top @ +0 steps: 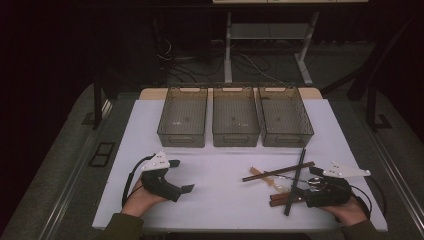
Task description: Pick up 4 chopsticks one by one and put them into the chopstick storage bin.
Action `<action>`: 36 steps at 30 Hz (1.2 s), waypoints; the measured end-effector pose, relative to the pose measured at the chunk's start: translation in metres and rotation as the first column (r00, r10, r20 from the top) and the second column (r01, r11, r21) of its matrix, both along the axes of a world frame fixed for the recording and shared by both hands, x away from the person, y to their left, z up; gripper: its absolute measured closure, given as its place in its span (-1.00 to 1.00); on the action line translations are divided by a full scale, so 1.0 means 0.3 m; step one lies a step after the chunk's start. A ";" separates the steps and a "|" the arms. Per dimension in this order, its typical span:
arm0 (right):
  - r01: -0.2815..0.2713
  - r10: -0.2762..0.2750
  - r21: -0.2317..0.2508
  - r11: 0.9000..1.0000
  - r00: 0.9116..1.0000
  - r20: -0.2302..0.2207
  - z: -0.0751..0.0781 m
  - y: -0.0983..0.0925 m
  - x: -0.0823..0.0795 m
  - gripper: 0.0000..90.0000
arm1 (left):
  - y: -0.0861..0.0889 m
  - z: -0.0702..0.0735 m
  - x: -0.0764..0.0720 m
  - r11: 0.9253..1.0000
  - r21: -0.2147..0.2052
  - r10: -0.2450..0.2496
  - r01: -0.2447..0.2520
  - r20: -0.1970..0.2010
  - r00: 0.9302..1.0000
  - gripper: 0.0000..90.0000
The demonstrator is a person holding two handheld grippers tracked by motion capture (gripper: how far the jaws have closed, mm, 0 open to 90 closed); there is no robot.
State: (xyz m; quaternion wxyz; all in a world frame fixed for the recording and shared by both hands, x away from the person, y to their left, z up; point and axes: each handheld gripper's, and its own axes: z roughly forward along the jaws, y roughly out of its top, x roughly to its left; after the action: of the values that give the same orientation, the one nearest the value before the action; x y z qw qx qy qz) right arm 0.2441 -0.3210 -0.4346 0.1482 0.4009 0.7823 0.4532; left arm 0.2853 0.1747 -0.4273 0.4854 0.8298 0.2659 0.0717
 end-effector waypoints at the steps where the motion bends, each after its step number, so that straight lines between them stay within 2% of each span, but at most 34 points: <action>1: 0.001 -0.001 -0.003 1.000 1.000 -0.004 0.000 0.000 0.001 -0.96 | 0.000 0.000 0.000 1.000 0.000 0.000 0.000 0.000 1.000 -1.00; 9: 0.022 -0.023 -0.038 0.999 0.999 -0.032 0.019 -0.012 0.016 -0.96 | -0.007 -0.002 0.001 1.000 0.005 -0.005 0.005 -0.011 1.000 -1.00; 12: 0.033 -0.035 -0.042 0.999 0.999 -0.032 0.030 -0.021 0.028 -0.86 | -0.002 -0.001 -0.001 1.000 0.011 -0.003 0.003 -0.008 1.000 -1.00; 13: 0.041 -0.043 -0.042 0.998 0.998 -0.045 0.035 -0.023 0.032 -0.84 | 0.000 -0.001 -0.001 1.000 0.007 0.000 0.000 -0.007 1.000 -1.00; 18: 0.057 -0.060 -0.044 0.997 0.997 -0.054 0.046 -0.038 0.052 -0.49 | 0.002 0.000 -0.004 1.000 0.002 0.001 -0.001 -0.009 1.000 -1.00; 19: 0.057 -0.060 -0.044 0.997 0.997 -0.054 0.046 -0.038 0.052 -0.49 | 0.002 0.000 -0.004 1.000 0.002 0.001 -0.001 -0.009 1.000 -1.00; 21: 0.072 -0.075 -0.055 0.996 0.995 -0.066 0.046 -0.043 0.080 -0.26 | 0.000 -0.001 -0.002 1.000 0.009 -0.001 0.001 -0.006 1.000 -1.00; 28: 0.097 -0.102 -0.064 0.993 0.991 -0.088 0.050 -0.059 0.153 0.23 | -0.001 -0.001 -0.004 1.000 0.005 -0.005 0.005 -0.009 1.000 -1.00; 31: 0.100 -0.106 -0.069 0.993 0.990 -0.089 0.049 -0.065 0.169 0.35 | -0.001 -0.001 -0.003 1.000 0.002 -0.005 0.005 -0.014 1.000 -1.00; 32: 0.110 -0.116 -0.067 0.992 0.987 -0.108 0.050 -0.067 0.182 0.45 | -0.002 -0.001 -0.003 1.000 0.004 -0.010 0.010 -0.011 1.000 -1.00; 36: 0.121 -0.130 -0.084 0.989 0.986 -0.105 0.047 -0.076 0.210 0.64 | -0.003 -0.001 -0.003 1.000 0.004 -0.011 0.011 -0.010 1.000 -1.00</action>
State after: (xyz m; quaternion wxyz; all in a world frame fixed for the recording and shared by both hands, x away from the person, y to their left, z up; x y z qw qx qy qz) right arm 0.3072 -0.3437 -0.4205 0.1485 0.4676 0.7795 0.3895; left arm 0.2844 0.1737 -0.4277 0.4828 0.8325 0.2638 0.0654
